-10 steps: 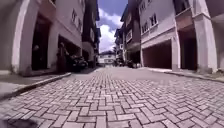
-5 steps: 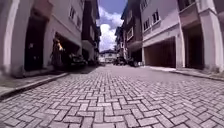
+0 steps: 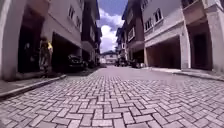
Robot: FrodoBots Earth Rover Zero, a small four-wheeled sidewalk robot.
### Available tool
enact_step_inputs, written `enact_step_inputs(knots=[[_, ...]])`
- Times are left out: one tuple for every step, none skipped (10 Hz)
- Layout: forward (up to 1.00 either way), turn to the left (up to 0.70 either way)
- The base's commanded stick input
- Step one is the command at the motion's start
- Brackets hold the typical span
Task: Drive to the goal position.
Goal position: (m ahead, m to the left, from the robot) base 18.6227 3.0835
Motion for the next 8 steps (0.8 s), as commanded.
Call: enact_step_inputs(knots=[[0.85,0.0],[0.85,0.0],[0.85,0.0],[0.85,0.0],[0.85,0.0],[0.85,0.0],[0.85,0.0],[0.85,0.0]])
